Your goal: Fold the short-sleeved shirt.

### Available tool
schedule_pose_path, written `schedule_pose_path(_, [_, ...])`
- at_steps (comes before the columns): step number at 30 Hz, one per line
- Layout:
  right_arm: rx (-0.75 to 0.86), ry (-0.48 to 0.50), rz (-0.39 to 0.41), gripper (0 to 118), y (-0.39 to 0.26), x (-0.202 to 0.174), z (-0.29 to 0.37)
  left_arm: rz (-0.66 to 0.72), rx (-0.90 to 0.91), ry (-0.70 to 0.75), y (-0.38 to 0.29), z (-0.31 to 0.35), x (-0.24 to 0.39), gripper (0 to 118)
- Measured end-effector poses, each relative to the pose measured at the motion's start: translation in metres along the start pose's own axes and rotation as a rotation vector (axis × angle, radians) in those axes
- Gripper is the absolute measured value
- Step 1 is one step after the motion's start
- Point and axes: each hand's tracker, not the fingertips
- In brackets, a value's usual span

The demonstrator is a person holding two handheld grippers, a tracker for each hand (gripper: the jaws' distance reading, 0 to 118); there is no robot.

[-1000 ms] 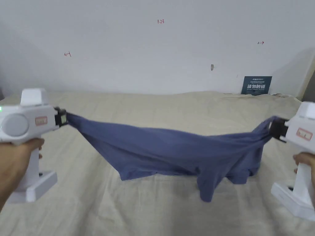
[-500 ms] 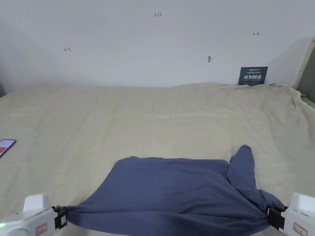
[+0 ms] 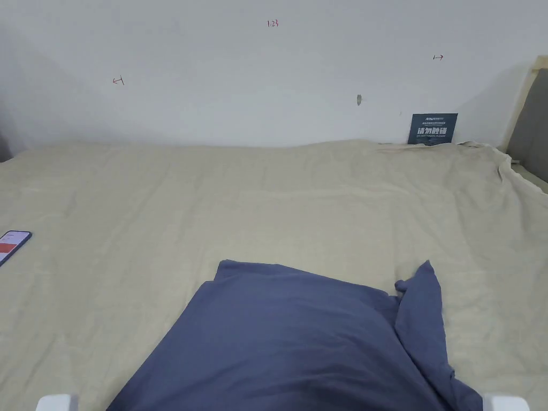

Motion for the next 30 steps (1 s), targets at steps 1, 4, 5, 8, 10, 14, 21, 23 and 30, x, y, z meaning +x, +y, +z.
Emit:
schedule_pose_path(1, [-0.015, -0.007, 0.022, 12, -0.002, -0.003, -0.002, -0.009, -0.008, 0.004, -0.002, -0.003, 0.001, 0])
schedule_pose_path(4, [-0.052, -0.017, 0.036, 12, -0.008, -0.011, -0.011, -0.018, -0.034, 0.020, -0.002, -0.014, 0.008, 0])
schedule_pose_path(5, [-0.084, -0.019, 0.035, 12, -0.008, -0.012, -0.015, -0.012, -0.057, 0.024, -0.001, -0.020, 0.010, 0])
schedule_pose_path(8, [-0.107, -0.017, 0.022, 12, -0.009, -0.011, -0.030, 0.004, -0.092, 0.031, 0.002, -0.034, 0.019, 0])
schedule_pose_path(10, [-0.109, -0.027, 0.019, 16, -0.008, -0.012, -0.031, 0.011, -0.114, 0.036, 0.002, -0.038, 0.025, 0])
schedule_pose_path(14, [-0.098, -0.030, -0.004, 41, -0.004, -0.014, -0.019, 0.032, -0.111, 0.053, 0.006, -0.036, 0.028, 11])
schedule_pose_path(21, [0.119, -0.045, 0.009, 94, 0.022, -0.017, 0.024, 0.086, -0.015, -0.020, 0.028, -0.006, 0.035, 114])
schedule_pose_path(23, [0.198, -0.042, 0.008, 97, 0.038, -0.017, 0.044, 0.094, 0.045, -0.054, 0.042, 0.011, 0.040, 113])
schedule_pose_path(30, [0.513, -0.069, 0.010, 110, 0.088, -0.020, 0.108, 0.065, 0.339, -0.191, 0.102, 0.083, 0.073, 114])
